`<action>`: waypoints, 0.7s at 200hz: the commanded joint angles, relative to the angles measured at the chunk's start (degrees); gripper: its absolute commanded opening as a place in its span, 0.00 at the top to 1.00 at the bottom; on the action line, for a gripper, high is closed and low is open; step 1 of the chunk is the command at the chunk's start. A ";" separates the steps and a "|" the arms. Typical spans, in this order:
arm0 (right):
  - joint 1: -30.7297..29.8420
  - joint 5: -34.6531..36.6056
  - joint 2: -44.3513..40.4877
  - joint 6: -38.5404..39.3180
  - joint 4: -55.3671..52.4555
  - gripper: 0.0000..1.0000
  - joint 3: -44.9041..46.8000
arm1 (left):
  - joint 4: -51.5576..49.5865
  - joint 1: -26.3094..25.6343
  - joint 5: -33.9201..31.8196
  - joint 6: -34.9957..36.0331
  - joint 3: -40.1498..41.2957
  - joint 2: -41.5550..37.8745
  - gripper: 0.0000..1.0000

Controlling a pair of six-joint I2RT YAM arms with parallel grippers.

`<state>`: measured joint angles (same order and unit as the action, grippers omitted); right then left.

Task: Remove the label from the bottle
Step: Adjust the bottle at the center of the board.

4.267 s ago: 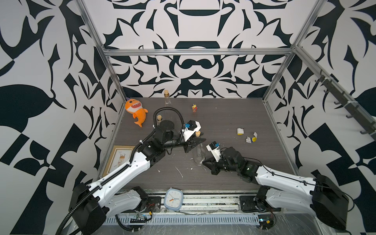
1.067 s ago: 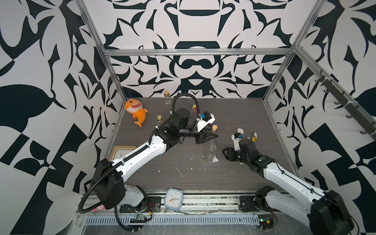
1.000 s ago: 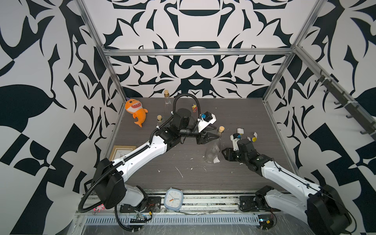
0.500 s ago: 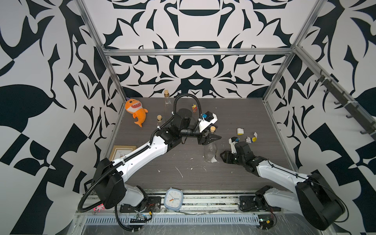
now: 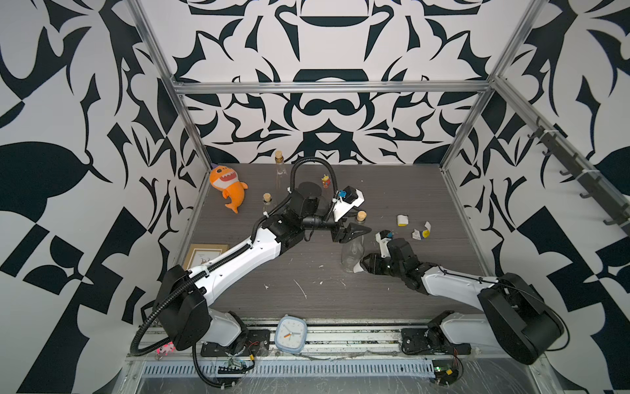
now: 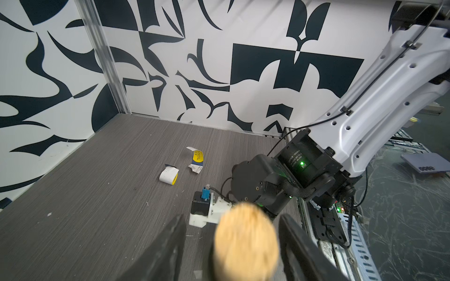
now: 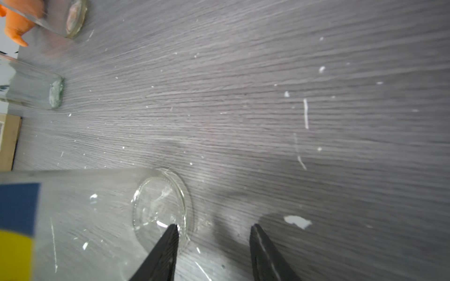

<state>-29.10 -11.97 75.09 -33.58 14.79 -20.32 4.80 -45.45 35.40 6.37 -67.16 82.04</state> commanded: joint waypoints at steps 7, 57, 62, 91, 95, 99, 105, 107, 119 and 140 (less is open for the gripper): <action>-1.98 -0.61 0.21 -2.04 3.04 0.50 0.80 | 0.91 -0.25 -0.10 -0.31 0.90 -0.92 0.35; -7.12 2.39 0.76 -4.73 4.09 0.50 1.72 | 1.35 -0.25 -1.47 -0.39 2.13 -1.53 0.34; -7.54 2.58 0.85 -5.04 4.19 0.50 1.83 | 1.31 -0.25 -1.55 -0.39 2.19 -1.60 0.34; -9.52 3.92 0.66 -6.09 4.41 0.50 2.38 | 1.18 -0.25 -1.86 -0.39 2.62 -2.08 0.34; -9.64 4.05 0.55 -6.17 4.38 0.51 2.43 | 1.18 -0.25 -1.90 -0.39 2.76 -2.17 0.34; -9.80 4.19 0.51 -6.23 4.30 0.50 2.45 | 1.18 -0.25 -1.99 -0.48 2.84 -2.31 0.34; -9.88 4.36 0.40 -6.28 4.20 0.51 2.56 | 1.22 -0.21 -1.93 -0.48 3.06 -2.47 0.34; -9.91 4.40 0.34 -6.26 4.13 0.51 2.56 | 1.26 -0.26 -1.98 -0.44 3.14 -2.54 0.34; -9.92 4.67 -0.20 -6.28 3.63 0.51 2.65 | 1.66 -0.25 -2.02 -0.66 3.58 -2.86 0.35; -10.13 4.61 -1.01 -6.13 3.09 0.50 2.56 | 2.13 -0.25 -2.06 -1.33 3.83 -3.03 0.36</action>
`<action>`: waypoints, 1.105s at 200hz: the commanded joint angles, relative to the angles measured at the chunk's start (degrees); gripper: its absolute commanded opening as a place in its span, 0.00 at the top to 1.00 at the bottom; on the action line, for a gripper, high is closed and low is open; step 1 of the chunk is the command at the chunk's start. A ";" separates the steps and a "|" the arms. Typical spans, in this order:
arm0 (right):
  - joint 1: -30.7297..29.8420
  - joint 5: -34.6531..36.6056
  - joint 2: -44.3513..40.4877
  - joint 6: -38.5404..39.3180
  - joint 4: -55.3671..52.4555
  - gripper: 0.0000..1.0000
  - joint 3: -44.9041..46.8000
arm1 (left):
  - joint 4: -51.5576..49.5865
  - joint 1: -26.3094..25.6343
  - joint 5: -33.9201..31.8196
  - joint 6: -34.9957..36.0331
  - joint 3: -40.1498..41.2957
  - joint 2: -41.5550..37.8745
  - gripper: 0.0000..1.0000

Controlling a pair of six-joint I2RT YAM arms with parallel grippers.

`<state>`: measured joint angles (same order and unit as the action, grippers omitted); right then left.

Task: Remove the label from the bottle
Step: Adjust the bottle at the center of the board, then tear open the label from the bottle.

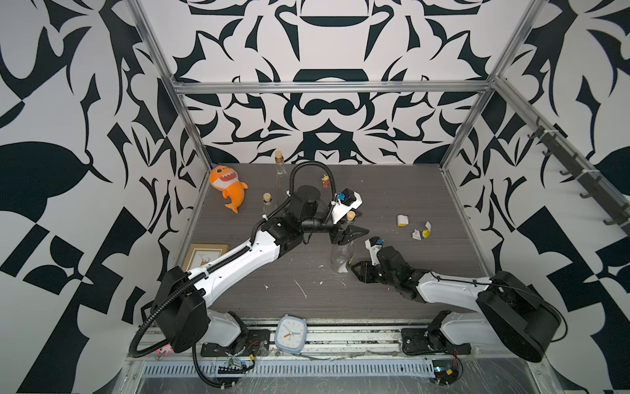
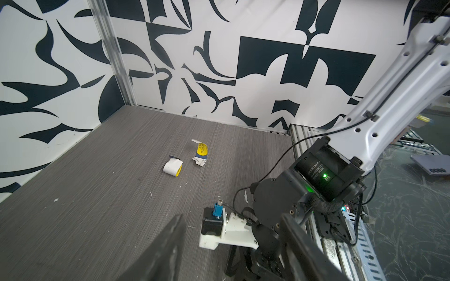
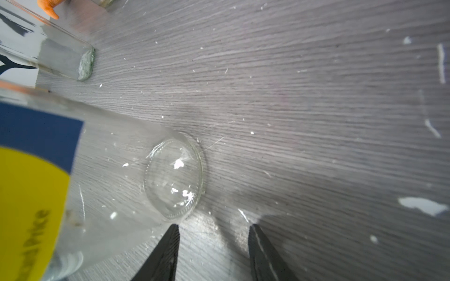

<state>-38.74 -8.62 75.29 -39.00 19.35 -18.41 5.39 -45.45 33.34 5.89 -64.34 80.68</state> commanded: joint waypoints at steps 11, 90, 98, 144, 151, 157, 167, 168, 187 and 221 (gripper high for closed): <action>-0.85 1.40 -1.44 -0.72 -2.04 0.51 0.41 | 2.26 -0.25 -0.44 -1.39 1.37 -1.69 0.36; -1.27 -2.41 -20.98 4.18 -20.87 0.51 1.59 | 6.31 -0.30 -5.30 -3.85 4.01 -2.12 0.56; -1.61 -3.96 -25.01 4.79 -21.28 0.50 2.41 | 6.94 -0.29 -5.32 -3.88 4.48 -2.29 0.58; -3.17 -6.93 -39.47 5.19 -19.28 0.48 3.22 | 8.14 -0.52 -3.68 -3.20 5.44 -2.24 0.80; -3.46 -6.93 -39.74 5.33 -18.53 0.48 2.97 | 8.21 -0.52 -3.52 -2.59 5.87 -2.44 0.81; -3.77 -6.98 -39.68 5.35 -17.66 0.48 2.71 | 8.13 -0.52 -3.29 -2.13 6.13 -2.61 0.82; -4.60 -7.54 -39.11 5.53 -16.22 0.47 2.29 | 7.82 -0.54 -3.12 -0.92 6.66 -3.11 0.83; -4.68 -7.50 -39.00 5.53 -16.21 0.47 2.27 | 7.81 -0.53 -3.16 -0.90 6.71 -3.18 0.83; -7.46 -6.71 -37.40 5.87 -14.55 0.47 1.09 | 7.36 -0.59 -2.60 0.83 7.36 -4.36 0.88; -13.95 -0.05 -32.95 5.87 -14.69 0.47 -1.52 | 6.64 -0.61 -3.42 2.97 7.90 -5.53 1.00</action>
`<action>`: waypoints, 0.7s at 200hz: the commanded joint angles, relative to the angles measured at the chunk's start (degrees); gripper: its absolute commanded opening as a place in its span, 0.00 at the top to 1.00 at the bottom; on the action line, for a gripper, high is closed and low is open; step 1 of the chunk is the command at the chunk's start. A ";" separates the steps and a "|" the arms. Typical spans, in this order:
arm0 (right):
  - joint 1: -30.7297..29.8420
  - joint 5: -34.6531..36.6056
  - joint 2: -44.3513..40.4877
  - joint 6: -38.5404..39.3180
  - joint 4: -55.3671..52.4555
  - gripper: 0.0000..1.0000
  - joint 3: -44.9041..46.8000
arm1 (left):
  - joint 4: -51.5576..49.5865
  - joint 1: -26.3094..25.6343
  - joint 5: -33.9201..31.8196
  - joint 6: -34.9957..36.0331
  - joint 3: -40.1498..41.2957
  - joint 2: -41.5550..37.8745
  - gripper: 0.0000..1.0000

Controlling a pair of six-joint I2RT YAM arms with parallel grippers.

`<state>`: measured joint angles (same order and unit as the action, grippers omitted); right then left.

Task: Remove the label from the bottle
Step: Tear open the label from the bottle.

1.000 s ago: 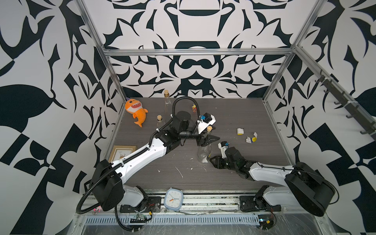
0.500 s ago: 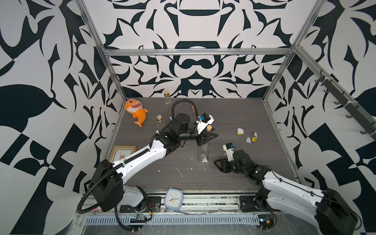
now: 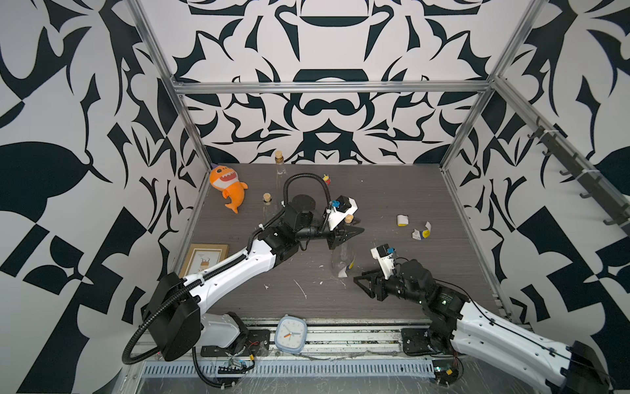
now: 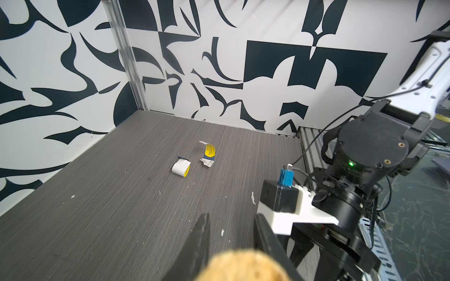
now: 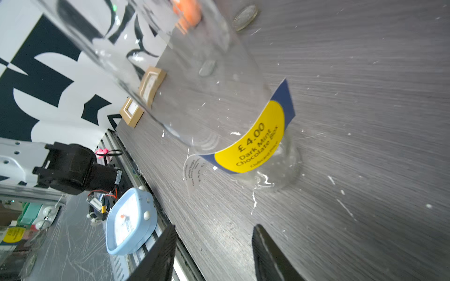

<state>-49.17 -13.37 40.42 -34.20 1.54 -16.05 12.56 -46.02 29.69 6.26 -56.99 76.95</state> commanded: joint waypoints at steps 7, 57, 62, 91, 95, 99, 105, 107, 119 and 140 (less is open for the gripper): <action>-4.55 5.85 2.40 0.85 3.98 0.47 -3.96 | -0.90 -0.03 0.12 2.80 0.35 -1.87 1.00; -7.95 10.18 6.50 0.07 9.20 0.48 -4.38 | -1.15 -0.03 -0.79 2.09 -0.04 -1.89 1.00; -8.04 10.33 7.08 0.09 9.75 0.48 -4.41 | -1.18 -0.03 -0.85 1.97 -0.08 -1.89 1.00; -8.45 11.17 10.46 0.27 12.97 0.51 -4.84 | -1.33 -0.03 -1.18 1.42 0.05 -2.07 1.00; -8.53 11.41 11.08 0.26 13.23 0.52 -4.94 | -1.31 -0.03 -1.15 1.38 0.06 -2.06 1.00; -8.65 11.60 11.51 0.33 13.75 0.53 -4.95 | -1.41 -0.03 -1.19 1.37 0.10 -2.13 1.00; -8.83 11.84 12.07 0.38 14.43 0.54 -5.08 | -1.52 -0.12 -1.26 1.37 0.09 -2.21 1.00; -8.84 11.95 12.29 0.36 14.63 0.54 -5.12 | -1.51 -0.12 -1.27 1.34 0.05 -2.21 1.00; -9.18 12.54 13.51 0.44 15.46 0.56 -5.59 | -1.54 -0.12 -1.24 1.31 0.09 -2.26 1.00; -9.55 13.26 15.26 0.61 16.07 0.58 -6.18 | -1.73 -0.21 -1.32 1.23 0.17 -2.39 1.00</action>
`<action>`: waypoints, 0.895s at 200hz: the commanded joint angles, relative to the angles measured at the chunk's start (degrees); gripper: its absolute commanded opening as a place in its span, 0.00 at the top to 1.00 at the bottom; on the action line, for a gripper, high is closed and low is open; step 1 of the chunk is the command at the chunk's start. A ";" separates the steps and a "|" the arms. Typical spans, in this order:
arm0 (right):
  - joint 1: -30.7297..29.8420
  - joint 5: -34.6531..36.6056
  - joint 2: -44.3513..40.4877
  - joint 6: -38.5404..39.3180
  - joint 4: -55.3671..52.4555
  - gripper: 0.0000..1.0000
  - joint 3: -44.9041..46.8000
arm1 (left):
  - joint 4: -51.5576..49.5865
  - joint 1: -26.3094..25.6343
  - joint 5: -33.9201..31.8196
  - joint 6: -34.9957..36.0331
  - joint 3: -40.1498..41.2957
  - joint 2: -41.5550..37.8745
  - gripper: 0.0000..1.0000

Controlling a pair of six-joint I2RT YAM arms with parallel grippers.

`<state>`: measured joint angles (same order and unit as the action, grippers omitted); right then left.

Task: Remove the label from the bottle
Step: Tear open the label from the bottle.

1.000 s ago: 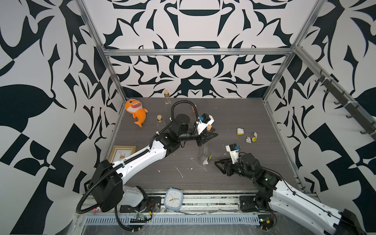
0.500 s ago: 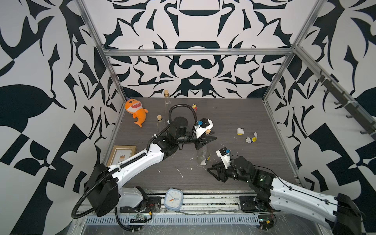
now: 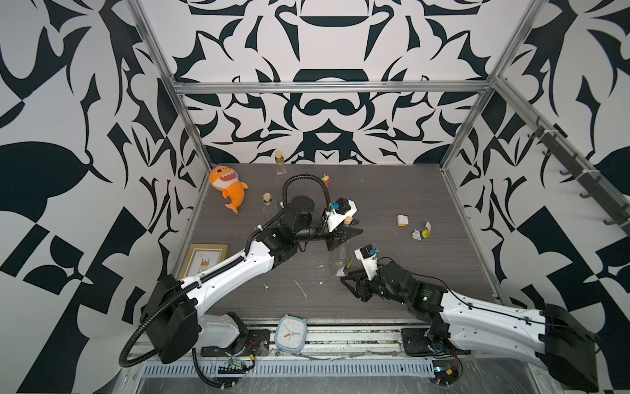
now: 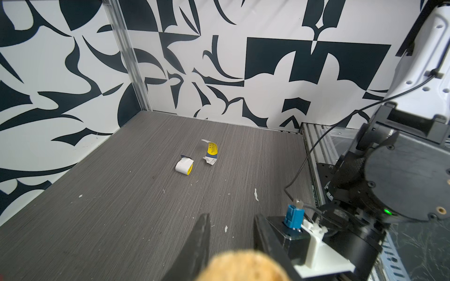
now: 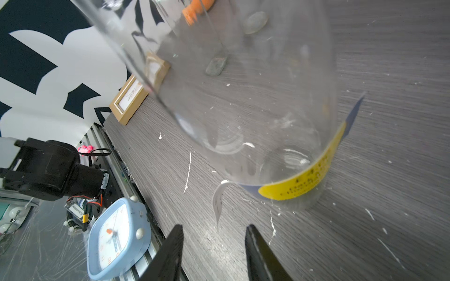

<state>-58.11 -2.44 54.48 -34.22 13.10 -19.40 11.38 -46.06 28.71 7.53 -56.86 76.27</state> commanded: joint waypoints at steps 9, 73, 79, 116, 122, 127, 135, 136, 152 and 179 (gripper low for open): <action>-0.60 2.48 1.58 0.59 4.91 0.59 -2.96 | -0.64 -0.25 -0.34 0.00 0.03 -1.78 1.00; -0.68 5.95 3.29 -1.27 4.04 0.84 -3.38 | -0.48 -0.43 -0.78 0.21 0.26 -2.11 1.00; -0.69 6.04 3.10 -1.38 4.04 0.87 -3.21 | -0.55 -0.43 -0.78 0.26 0.26 -2.12 1.00; -0.69 5.24 2.12 -1.31 3.61 1.00 -2.82 | -0.84 -0.43 -0.85 0.61 0.42 -2.27 1.00; -0.74 4.80 1.99 -1.12 3.53 1.00 -2.84 | -0.84 -0.43 -0.85 0.62 0.40 -2.31 1.00; -0.70 4.50 1.95 -1.03 3.37 1.00 -2.92 | -0.92 -0.43 -0.91 0.69 0.43 -2.41 1.00; -0.69 4.28 1.71 -0.86 2.78 1.00 -3.04 | -1.21 -0.43 -0.91 0.90 0.40 -2.44 1.00; -0.69 4.28 1.70 -0.86 2.71 1.00 -3.07 | -1.28 -0.43 -0.88 0.95 0.42 -2.44 1.00; -0.69 3.87 1.06 -0.21 1.13 1.00 -3.18 | -2.29 -0.43 -0.32 1.98 0.27 -2.62 1.00; -0.69 4.72 -1.12 0.64 -3.54 1.00 -3.13 | -5.61 -0.43 2.07 4.64 -0.59 -2.80 1.00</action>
<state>-58.59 1.69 56.10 -34.98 12.45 -20.64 9.45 -46.48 28.47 8.80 -56.86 75.40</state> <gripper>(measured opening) 0.043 0.318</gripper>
